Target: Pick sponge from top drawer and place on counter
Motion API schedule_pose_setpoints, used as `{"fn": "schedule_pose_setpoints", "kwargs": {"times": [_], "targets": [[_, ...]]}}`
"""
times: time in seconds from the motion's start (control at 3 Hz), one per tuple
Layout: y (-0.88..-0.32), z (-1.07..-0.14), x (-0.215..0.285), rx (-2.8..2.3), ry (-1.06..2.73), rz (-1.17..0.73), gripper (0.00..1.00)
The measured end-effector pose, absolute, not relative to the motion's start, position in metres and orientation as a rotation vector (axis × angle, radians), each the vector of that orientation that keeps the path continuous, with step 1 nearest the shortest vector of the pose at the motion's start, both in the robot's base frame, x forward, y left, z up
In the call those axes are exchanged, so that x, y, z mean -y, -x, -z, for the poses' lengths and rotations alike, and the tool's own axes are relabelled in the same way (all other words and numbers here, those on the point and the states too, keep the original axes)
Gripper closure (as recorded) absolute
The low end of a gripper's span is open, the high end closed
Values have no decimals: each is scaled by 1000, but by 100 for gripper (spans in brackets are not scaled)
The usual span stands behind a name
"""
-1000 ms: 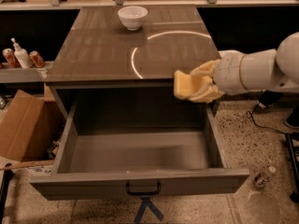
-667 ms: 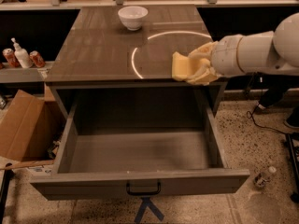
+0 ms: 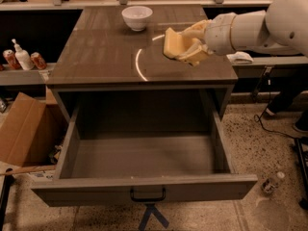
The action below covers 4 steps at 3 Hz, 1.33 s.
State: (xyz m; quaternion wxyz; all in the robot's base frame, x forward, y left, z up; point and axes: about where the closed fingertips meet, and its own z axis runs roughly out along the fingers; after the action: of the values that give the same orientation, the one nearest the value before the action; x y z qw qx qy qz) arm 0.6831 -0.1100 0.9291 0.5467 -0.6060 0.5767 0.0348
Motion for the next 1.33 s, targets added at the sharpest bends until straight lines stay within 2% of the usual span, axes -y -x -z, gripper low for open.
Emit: {"fn": "schedule_pose_setpoints", "kwargs": {"times": [0.67,1.0,1.33], "targets": [[-722,-918,79,-1378,1413,-233,35],[-731,-908,67,-1407,1437,-270,3],[-729,-899,66,-1439,1484,-260,0]]}}
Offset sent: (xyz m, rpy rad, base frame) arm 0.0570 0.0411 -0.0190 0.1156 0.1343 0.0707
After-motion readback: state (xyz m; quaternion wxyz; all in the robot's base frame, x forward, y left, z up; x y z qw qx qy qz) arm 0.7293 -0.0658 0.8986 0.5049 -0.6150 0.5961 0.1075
